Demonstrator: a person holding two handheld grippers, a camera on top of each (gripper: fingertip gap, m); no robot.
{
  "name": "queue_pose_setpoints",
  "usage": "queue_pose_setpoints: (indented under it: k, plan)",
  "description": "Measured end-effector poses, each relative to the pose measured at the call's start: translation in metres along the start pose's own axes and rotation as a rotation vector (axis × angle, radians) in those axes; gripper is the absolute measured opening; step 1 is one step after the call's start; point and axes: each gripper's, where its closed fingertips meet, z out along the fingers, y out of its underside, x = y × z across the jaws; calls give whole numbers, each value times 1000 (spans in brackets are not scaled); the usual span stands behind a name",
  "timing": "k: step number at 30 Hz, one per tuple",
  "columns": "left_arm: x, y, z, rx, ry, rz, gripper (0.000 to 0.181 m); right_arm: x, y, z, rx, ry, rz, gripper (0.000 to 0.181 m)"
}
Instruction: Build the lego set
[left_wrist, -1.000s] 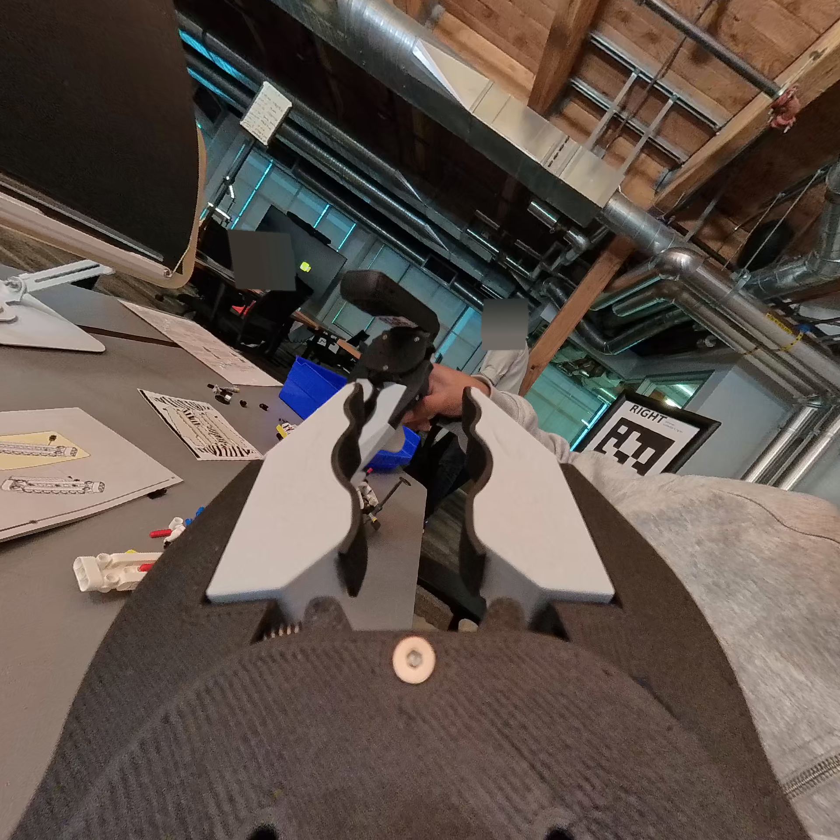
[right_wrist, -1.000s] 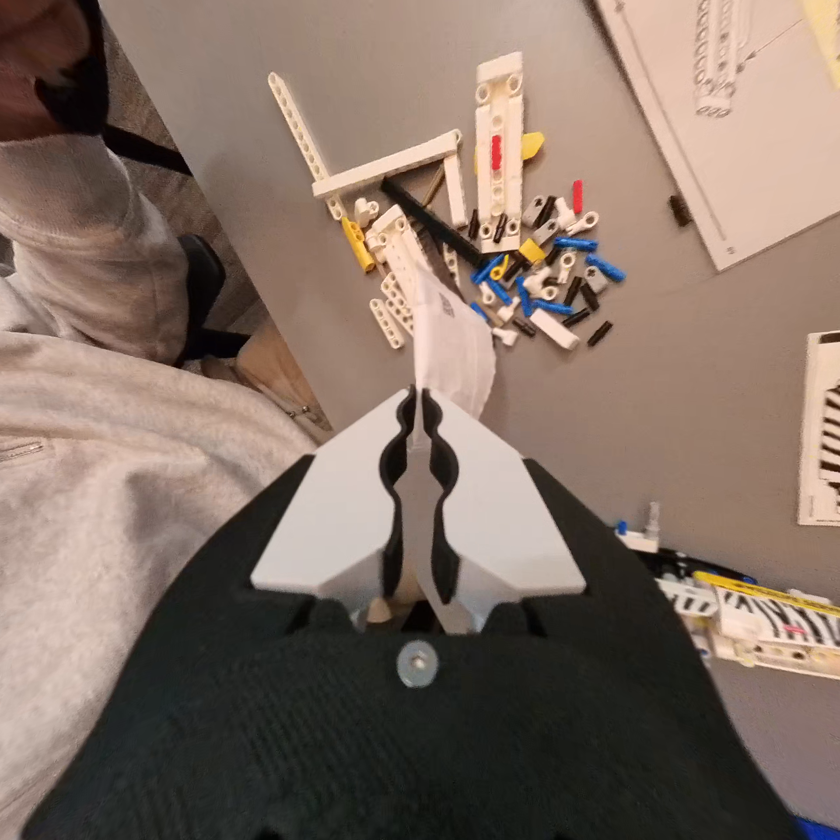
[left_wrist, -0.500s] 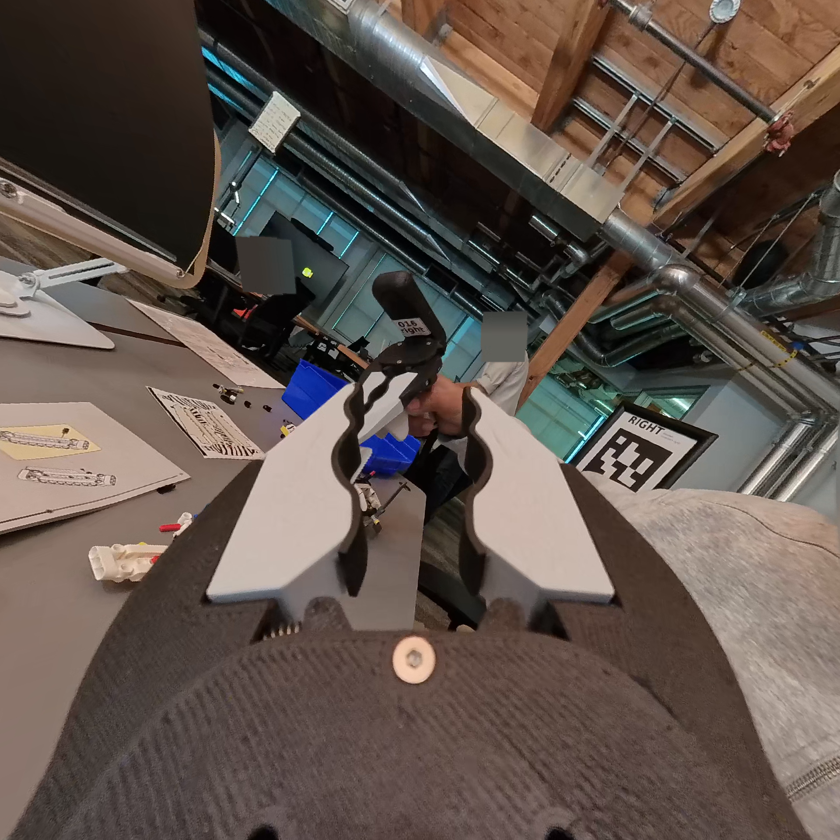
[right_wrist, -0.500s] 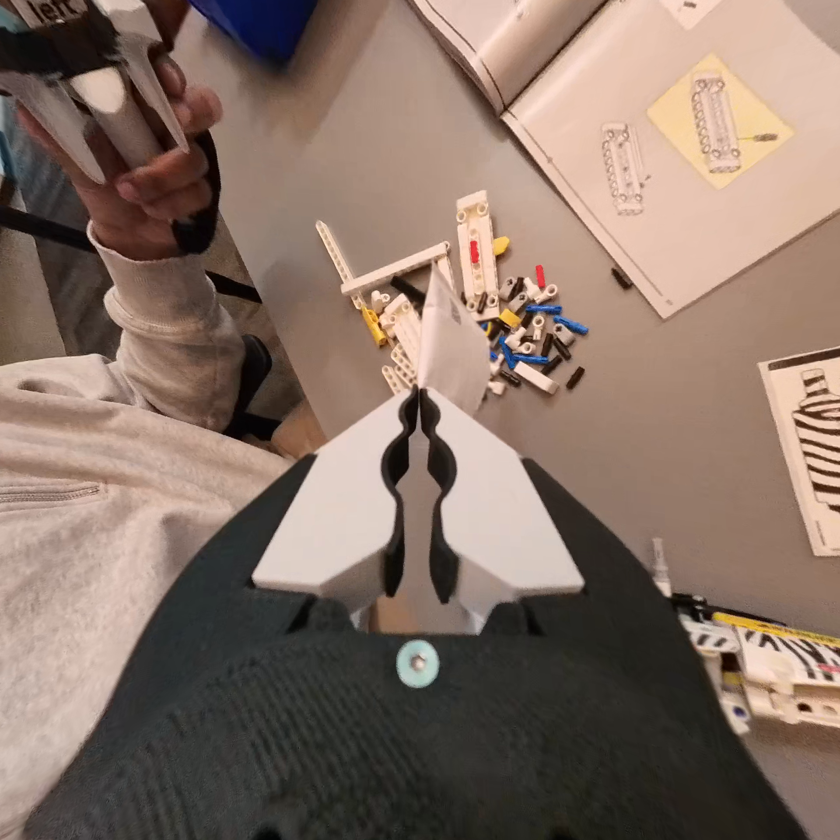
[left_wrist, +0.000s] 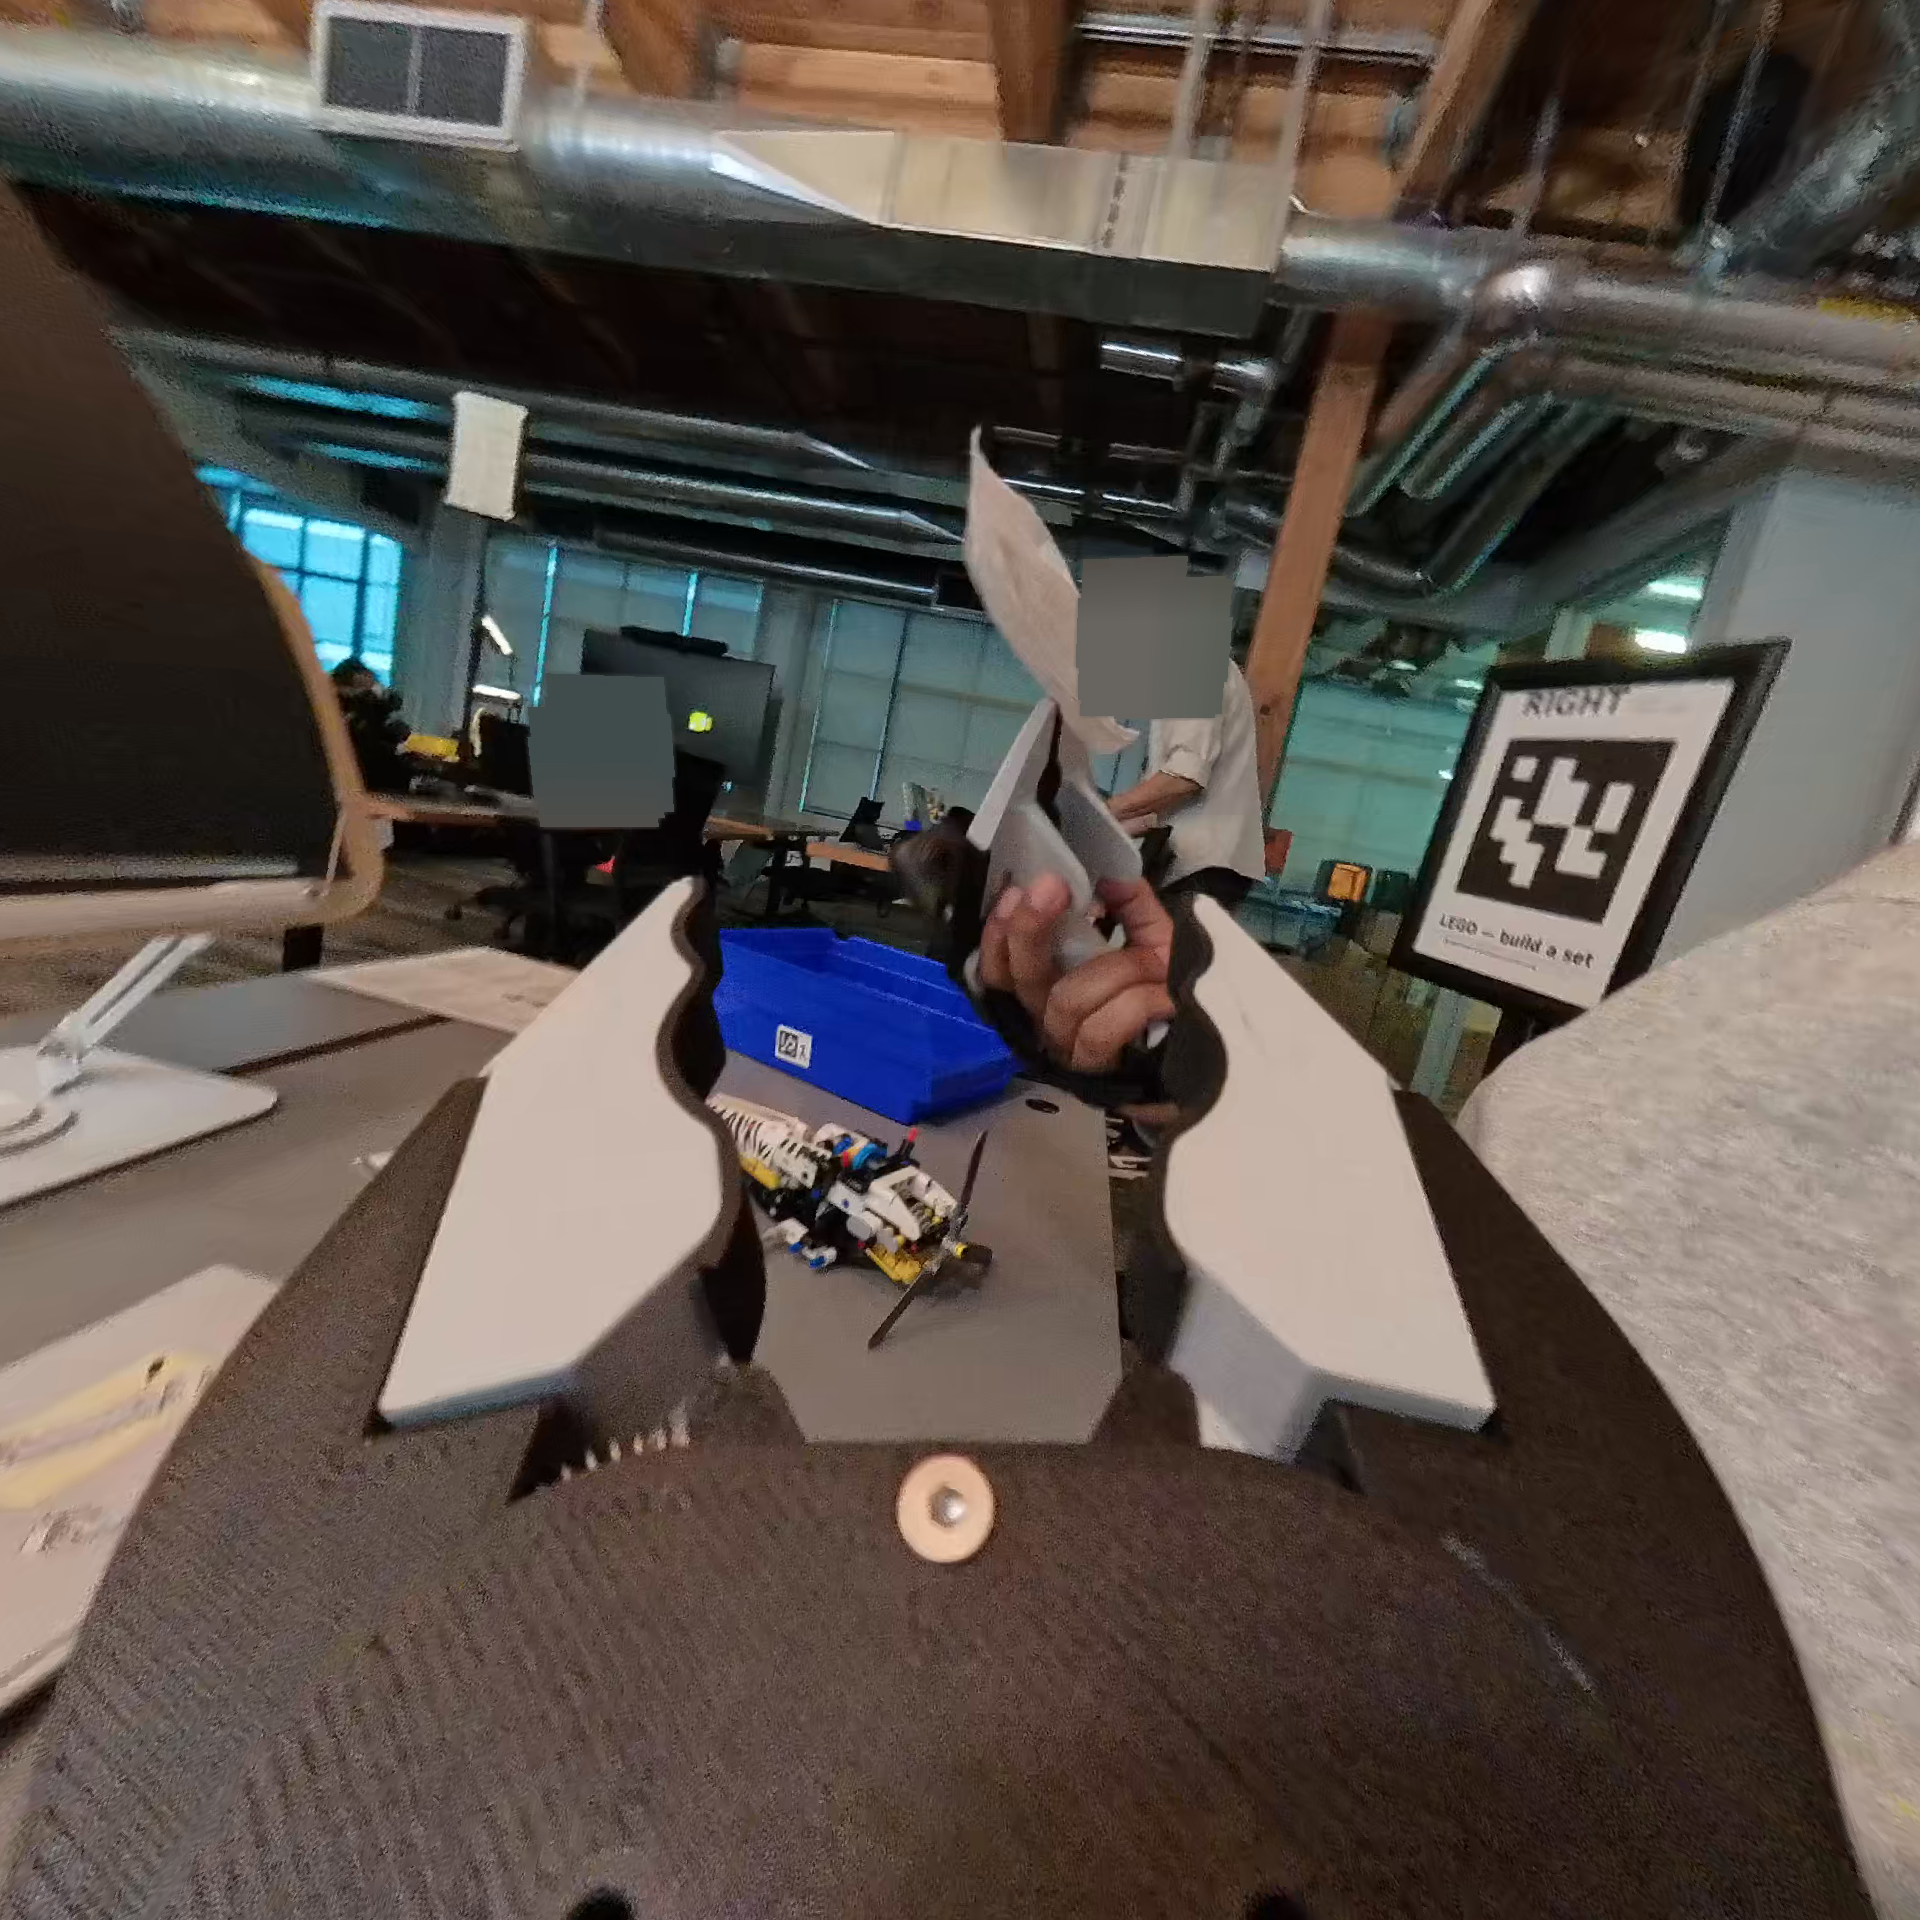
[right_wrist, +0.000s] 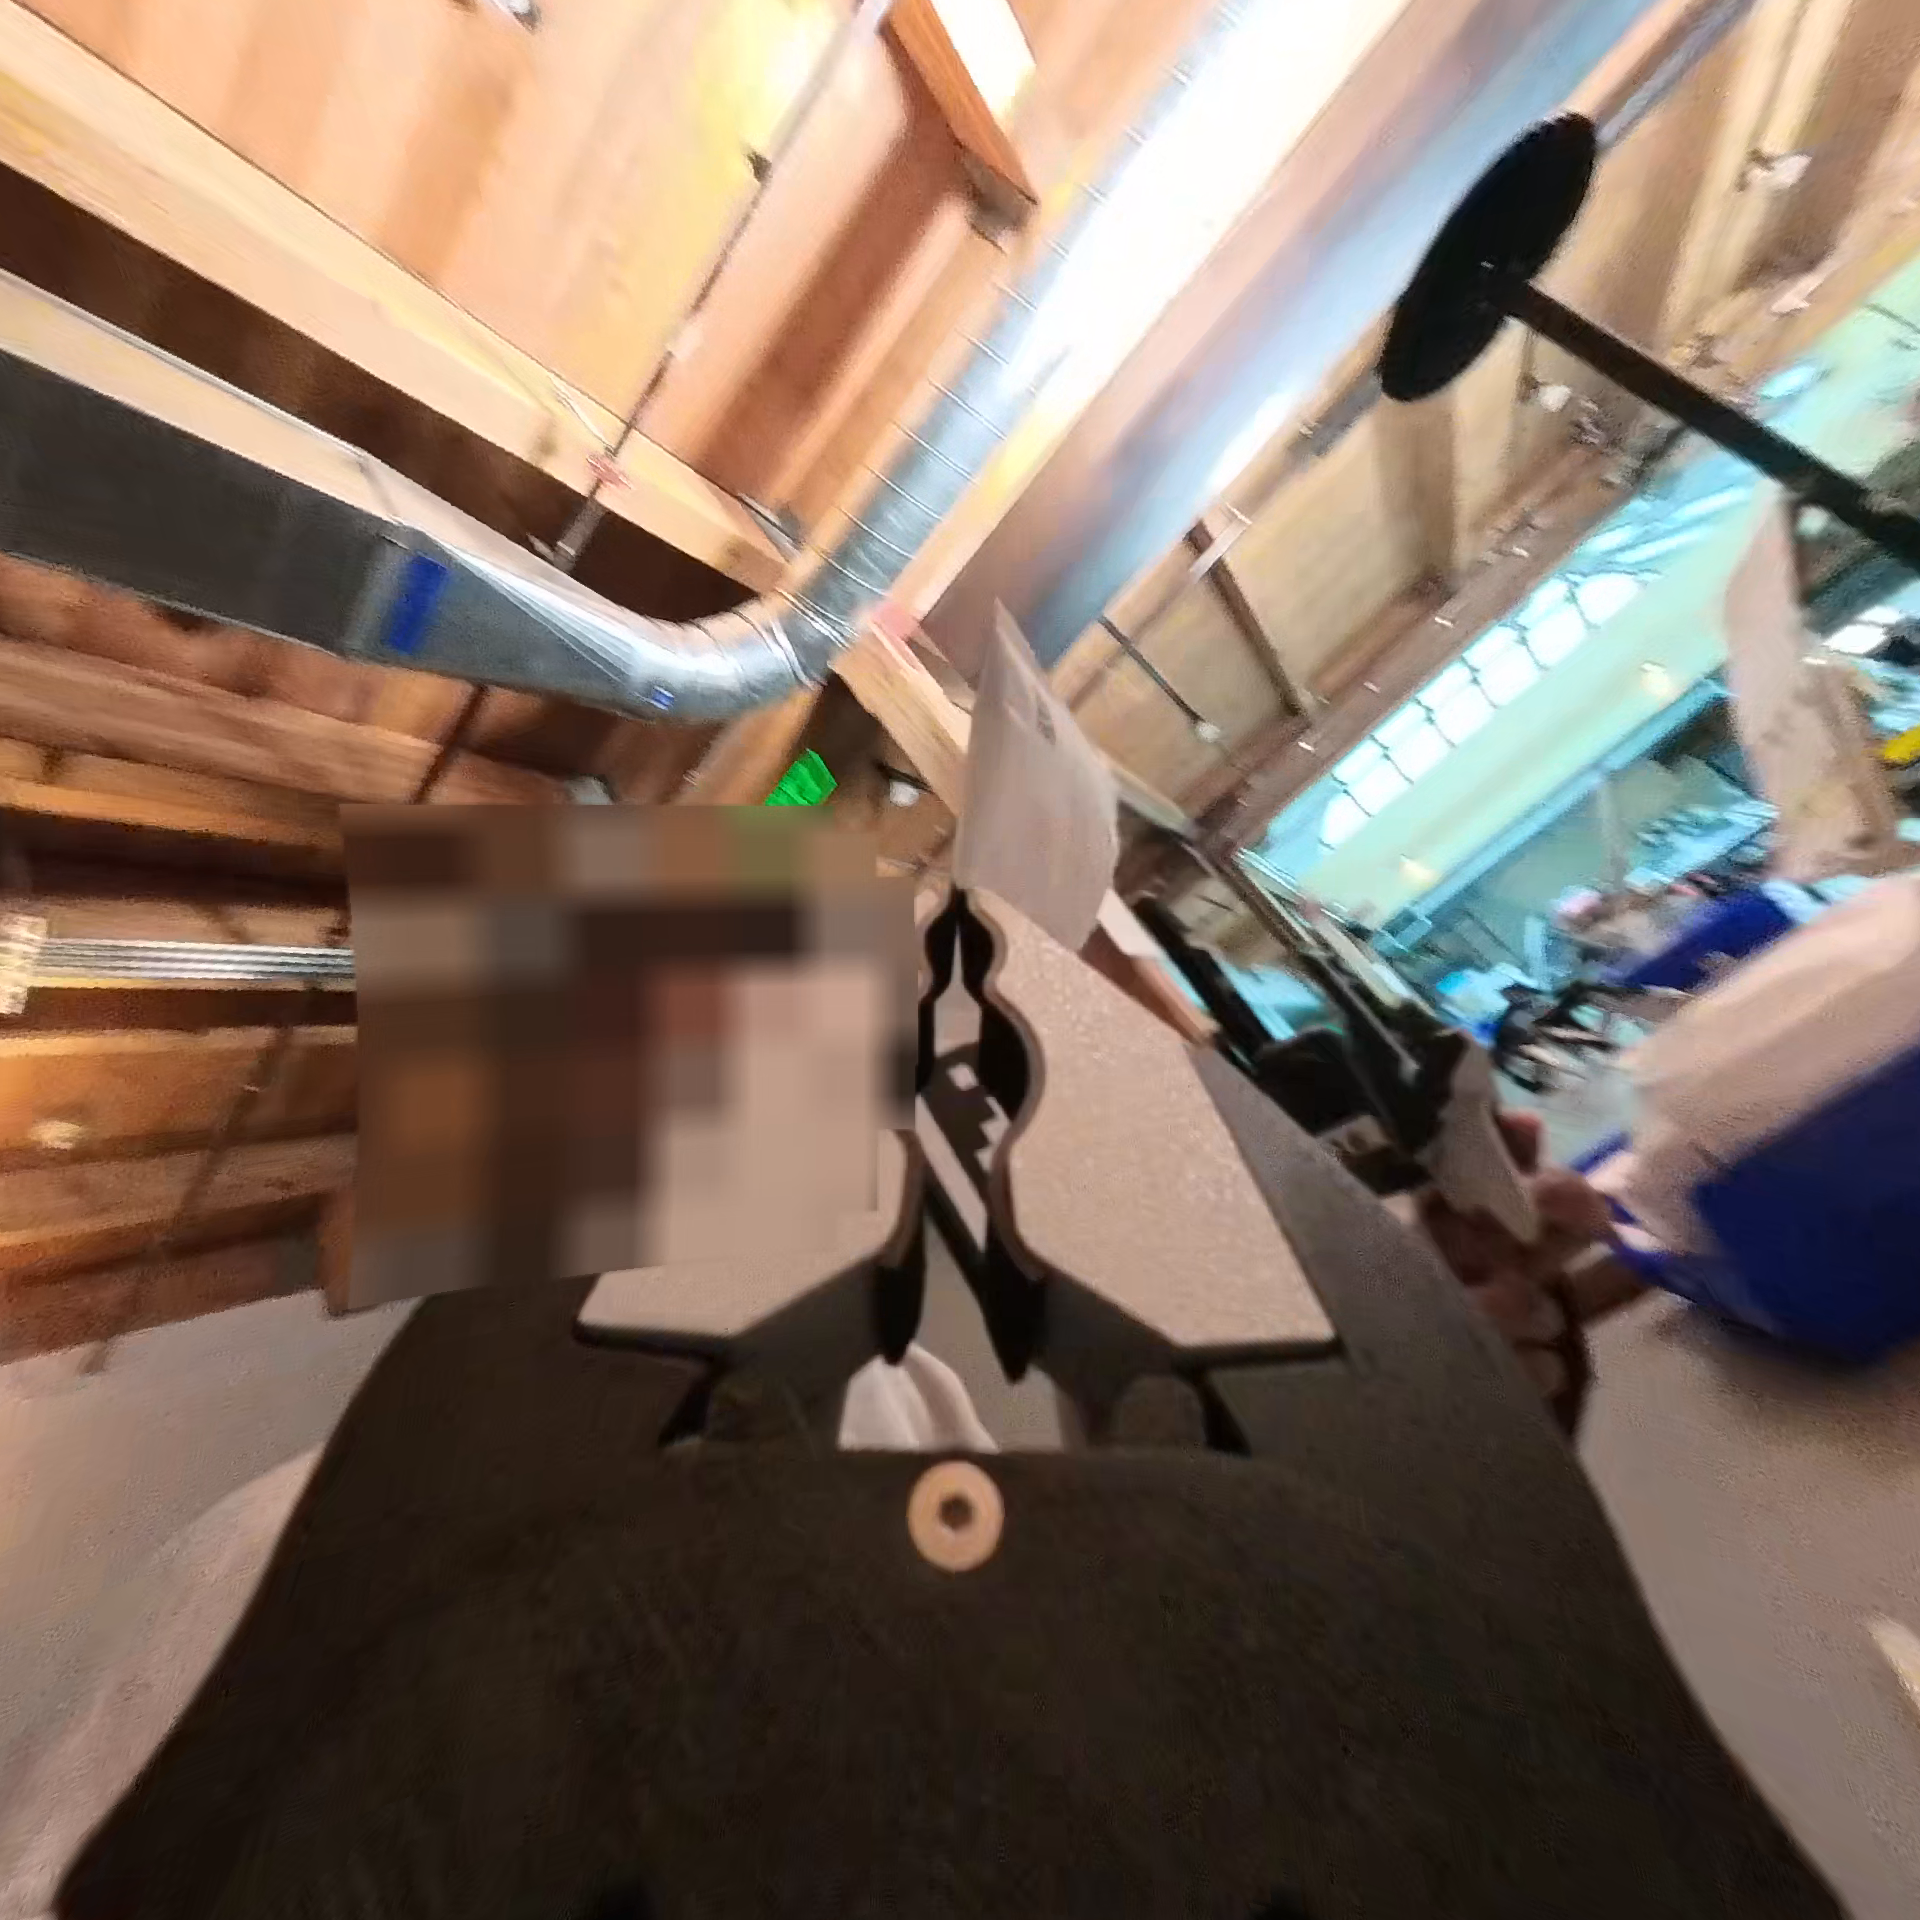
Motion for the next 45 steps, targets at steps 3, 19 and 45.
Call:
queue_pose_setpoints:
  k: [3, 19, 45]
  plan:
    - [27, 0, 18, 9, 77, 50, 81, 1, 11, -8, 144, -191, 199, 0]
    - [60, -19, 26, 16, -2, 362, 132, 52, 123, 43, -6, -214, 657, 0]
    - [63, -27, 21, 92, -30, 441, 58, 78, 109, 26, -47, -3, 450, 0]
